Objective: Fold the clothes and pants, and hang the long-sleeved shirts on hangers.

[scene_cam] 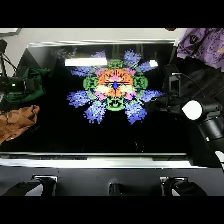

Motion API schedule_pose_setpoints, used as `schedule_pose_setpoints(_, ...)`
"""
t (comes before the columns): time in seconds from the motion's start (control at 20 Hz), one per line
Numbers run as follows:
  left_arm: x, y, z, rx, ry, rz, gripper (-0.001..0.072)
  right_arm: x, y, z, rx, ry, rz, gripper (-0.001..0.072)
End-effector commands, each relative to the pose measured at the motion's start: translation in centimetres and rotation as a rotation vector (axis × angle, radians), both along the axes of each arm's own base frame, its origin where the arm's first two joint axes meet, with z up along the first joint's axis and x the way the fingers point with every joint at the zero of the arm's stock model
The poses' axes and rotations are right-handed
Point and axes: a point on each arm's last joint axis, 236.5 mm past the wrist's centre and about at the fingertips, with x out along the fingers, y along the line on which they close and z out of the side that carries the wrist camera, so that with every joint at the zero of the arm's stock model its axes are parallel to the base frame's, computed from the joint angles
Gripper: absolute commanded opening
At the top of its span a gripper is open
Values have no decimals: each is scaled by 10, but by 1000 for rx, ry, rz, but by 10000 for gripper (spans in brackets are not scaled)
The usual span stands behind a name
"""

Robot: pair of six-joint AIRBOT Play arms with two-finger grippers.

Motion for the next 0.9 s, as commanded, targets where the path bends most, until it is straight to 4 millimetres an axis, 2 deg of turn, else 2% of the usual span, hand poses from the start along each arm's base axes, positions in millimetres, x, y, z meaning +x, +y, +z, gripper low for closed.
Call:
schedule_pose_setpoints(0.0,3,0,3,-1,-17,1,23,0,1,1,5,-1,0,30)
schedule_pose_setpoints(0.05,3,0,2,-1,-16,1,25,0,1,1,5,0,0,30)
schedule_pose_setpoints(0.1,4,2,2,6,-20,5,64,0,1,1,5,0,0,30)
schedule_pose_setpoints(0.15,6,3,3,13,-28,7,285,0,1,1,5,0,0,30)
schedule_pose_setpoints(0.2,4,6,0,17,-14,21,720,0,1,1,5,0,0,30)
schedule_pose_setpoints(0.25,3,23,-4,12,12,121,720,0,1,1,5,0,0,30)
schedule_pose_setpoints(0.3,-4,50,-11,25,53,241,720,0,1,1,5,0,0,30)
schedule_pose_setpoints(0.45,-29,141,-37,1,131,538,720,0,1,1,6,-2,0,30)
schedule_pose_setpoints(0.6,-53,225,-65,-17,114,756,720,0,1,1,5,1,0,30)
schedule_pose_setpoints(0.7,-63,258,-89,-50,93,846,720,0,1,1,5,1,0,30)
schedule_pose_setpoints(0.85,-75,286,-148,-72,148,921,720,0,1,1,3,1,1,30)
